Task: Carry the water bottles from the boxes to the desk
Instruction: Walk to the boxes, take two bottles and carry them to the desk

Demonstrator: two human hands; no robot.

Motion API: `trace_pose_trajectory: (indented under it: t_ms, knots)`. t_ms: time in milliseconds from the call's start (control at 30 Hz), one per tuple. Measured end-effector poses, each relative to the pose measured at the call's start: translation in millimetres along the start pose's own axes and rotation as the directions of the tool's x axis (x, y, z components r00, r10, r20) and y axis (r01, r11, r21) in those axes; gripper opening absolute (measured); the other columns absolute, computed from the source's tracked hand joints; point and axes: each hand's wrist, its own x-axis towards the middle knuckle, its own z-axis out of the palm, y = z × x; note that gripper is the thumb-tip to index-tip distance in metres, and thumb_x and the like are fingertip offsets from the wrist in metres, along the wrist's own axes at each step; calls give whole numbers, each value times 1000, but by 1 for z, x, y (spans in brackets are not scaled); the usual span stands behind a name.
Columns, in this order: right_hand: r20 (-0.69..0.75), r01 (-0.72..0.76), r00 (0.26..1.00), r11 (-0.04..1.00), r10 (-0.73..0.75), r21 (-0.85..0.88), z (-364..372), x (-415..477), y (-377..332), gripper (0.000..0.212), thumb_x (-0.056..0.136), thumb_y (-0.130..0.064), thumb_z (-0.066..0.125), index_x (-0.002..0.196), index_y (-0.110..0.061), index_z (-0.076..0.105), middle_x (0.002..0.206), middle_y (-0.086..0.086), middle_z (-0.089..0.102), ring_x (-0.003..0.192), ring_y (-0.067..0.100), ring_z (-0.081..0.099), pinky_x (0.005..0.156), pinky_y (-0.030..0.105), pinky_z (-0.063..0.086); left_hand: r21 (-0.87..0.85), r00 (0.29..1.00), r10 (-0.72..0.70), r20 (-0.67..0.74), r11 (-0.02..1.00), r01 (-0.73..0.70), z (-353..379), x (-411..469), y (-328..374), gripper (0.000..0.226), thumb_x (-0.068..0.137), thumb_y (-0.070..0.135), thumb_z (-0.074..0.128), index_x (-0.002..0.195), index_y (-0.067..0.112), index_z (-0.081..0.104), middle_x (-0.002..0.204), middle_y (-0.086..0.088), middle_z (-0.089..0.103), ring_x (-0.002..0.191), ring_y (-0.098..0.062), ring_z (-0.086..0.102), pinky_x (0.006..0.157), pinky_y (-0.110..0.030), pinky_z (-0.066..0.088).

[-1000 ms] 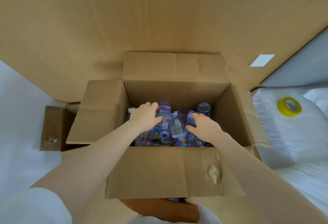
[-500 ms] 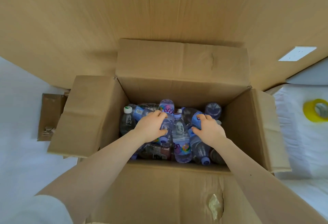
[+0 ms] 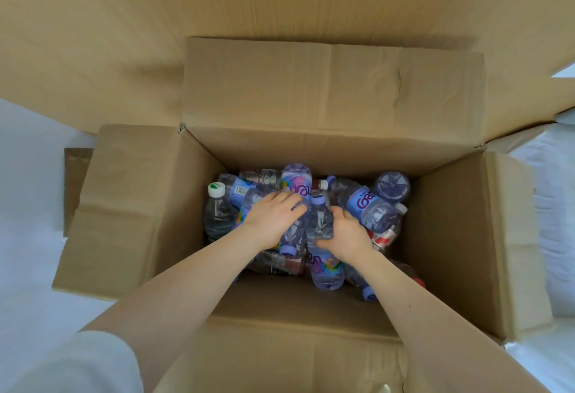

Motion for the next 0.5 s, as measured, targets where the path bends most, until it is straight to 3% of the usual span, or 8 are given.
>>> trace_pose_trajectory:
  t_ms: [200,300,367,433,500]
  knots:
    - [-25,-28,999,998,26,-60,10,15,3,96,76,-55,72,147,-12,25,145,11,42,134,28,40,107,38,32,90,997,69,31,993,-72,7,11,-6,71,93,-1,50,152,15,15,163,-5,0,149,-24,1,119,-40,0]
    - [-34,-23,999,998,21,-56,16,20,5,92,75,-55,72,145,-12,30,142,8,46,132,28,41,107,38,31,110,995,93,21,989,-94,11,15,-6,67,94,-2,46,152,15,17,163,-5,1,149,-24,2,119,-43,-1]
    - [-43,-22,999,999,20,-40,19,23,8,87,75,-52,73,142,-11,35,140,8,48,131,27,42,107,36,32,117,991,132,-32,985,-128,14,17,-8,64,92,0,54,149,18,31,162,-6,13,148,-25,13,119,-45,8]
    - [-50,-28,998,1000,28,0,19,25,9,86,73,-48,76,140,-10,38,138,9,50,130,26,44,106,34,33,122,984,146,-104,984,-133,8,18,-7,60,78,5,75,132,21,56,152,-7,39,139,-25,38,113,-45,29]
    - [-51,-40,998,999,41,31,18,25,9,87,70,-44,79,139,-10,39,136,10,51,128,27,44,106,34,34,140,982,174,-76,977,-162,5,19,-7,55,86,5,66,137,19,51,156,-9,31,143,-26,30,116,-44,24]
